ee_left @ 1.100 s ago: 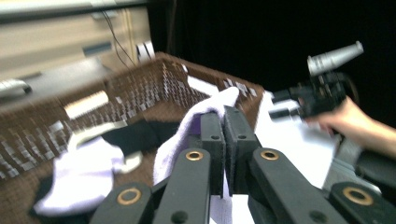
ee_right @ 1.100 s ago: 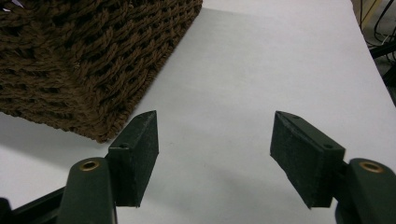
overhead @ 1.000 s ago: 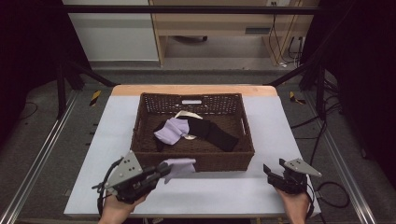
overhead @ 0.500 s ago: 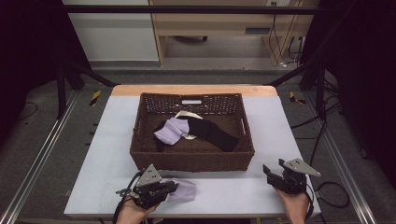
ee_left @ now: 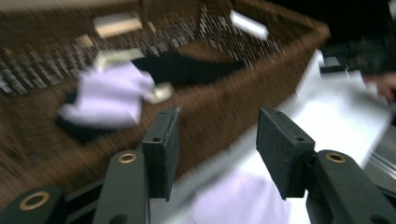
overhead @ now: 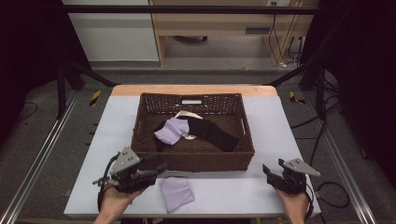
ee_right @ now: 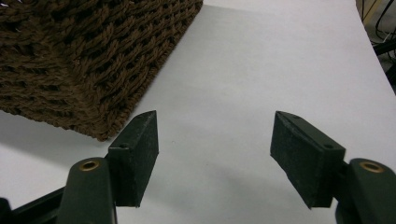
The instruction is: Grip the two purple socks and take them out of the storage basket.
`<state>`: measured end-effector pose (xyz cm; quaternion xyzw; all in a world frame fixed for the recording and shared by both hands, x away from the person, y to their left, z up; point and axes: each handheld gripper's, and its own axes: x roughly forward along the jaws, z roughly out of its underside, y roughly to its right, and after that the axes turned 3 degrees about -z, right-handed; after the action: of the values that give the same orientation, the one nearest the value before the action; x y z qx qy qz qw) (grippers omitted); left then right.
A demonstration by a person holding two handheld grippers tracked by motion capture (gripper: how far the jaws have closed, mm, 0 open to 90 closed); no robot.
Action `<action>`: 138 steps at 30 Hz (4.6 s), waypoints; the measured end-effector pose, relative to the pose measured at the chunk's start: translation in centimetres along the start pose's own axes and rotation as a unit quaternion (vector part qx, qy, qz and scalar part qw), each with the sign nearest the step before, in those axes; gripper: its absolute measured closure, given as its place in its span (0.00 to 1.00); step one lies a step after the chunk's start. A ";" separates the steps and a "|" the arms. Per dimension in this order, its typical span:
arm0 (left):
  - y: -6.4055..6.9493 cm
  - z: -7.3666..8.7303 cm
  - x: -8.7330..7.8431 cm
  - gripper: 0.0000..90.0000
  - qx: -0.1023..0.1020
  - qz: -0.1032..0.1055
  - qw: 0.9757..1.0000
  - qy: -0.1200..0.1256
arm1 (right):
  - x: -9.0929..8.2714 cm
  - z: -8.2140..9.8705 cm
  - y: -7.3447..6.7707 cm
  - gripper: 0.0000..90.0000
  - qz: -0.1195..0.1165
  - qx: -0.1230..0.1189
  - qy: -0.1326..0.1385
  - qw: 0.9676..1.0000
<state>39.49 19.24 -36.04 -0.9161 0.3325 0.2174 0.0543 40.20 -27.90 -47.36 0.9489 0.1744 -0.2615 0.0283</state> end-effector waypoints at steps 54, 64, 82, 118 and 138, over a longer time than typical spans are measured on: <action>-9.5 -2.9 21.4 0.56 0.003 -0.127 0.956 -0.266 | 0.1 0.0 0.0 0.36 -0.008 -0.002 -0.002 1.000; -9.5 -3.8 20.4 0.95 -0.018 -0.119 0.958 -0.259 | 0.0 0.0 0.1 0.36 -0.008 -0.002 -0.002 1.000; -6.6 -8.3 11.6 0.96 -0.021 -0.058 0.998 -0.023 | 0.0 0.0 0.2 0.37 -0.004 -0.001 -0.002 1.000; 3.1 -6.5 -3.4 0.96 0.050 0.071 0.991 0.099 | -0.1 0.1 0.2 0.37 -0.001 -0.001 -0.002 1.000; 3.6 2.0 0.3 0.96 0.018 0.096 0.995 -0.018 | -0.1 0.1 0.1 0.37 -0.001 0.001 -0.005 1.000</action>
<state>36.75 16.78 -37.81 -0.8748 0.4218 0.2318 0.0557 40.14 -28.03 -47.42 0.9473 0.1752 -0.2668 0.0279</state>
